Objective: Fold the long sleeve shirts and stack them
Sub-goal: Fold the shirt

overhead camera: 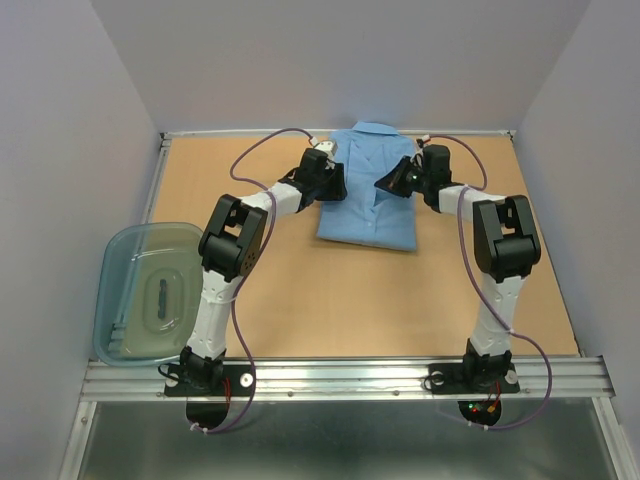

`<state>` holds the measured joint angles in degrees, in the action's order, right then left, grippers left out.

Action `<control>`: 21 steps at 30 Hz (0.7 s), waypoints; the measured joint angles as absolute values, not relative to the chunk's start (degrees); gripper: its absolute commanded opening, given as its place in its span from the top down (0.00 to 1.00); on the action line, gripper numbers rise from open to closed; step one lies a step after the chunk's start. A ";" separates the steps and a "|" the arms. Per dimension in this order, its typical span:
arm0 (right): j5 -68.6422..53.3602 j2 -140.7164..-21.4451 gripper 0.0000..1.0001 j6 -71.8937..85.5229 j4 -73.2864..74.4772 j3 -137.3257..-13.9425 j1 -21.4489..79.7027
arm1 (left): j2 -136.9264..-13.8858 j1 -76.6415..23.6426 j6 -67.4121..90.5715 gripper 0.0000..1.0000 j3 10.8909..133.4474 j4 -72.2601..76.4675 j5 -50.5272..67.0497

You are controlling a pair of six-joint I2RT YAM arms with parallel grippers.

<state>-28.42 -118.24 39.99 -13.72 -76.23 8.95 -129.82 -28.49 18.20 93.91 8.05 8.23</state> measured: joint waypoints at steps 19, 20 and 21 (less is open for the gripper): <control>-28.49 -117.75 0.99 39.68 -8.91 -81.34 11.64 | -129.82 -28.53 17.65 0.37 93.91 7.88 7.44; -28.47 -117.47 0.99 39.66 -8.86 -81.36 11.75 | -129.82 -28.53 17.65 0.37 93.91 7.88 7.42; -28.47 -117.27 0.99 39.66 -8.78 -81.36 11.86 | -129.82 -28.53 17.63 0.37 93.91 7.88 7.42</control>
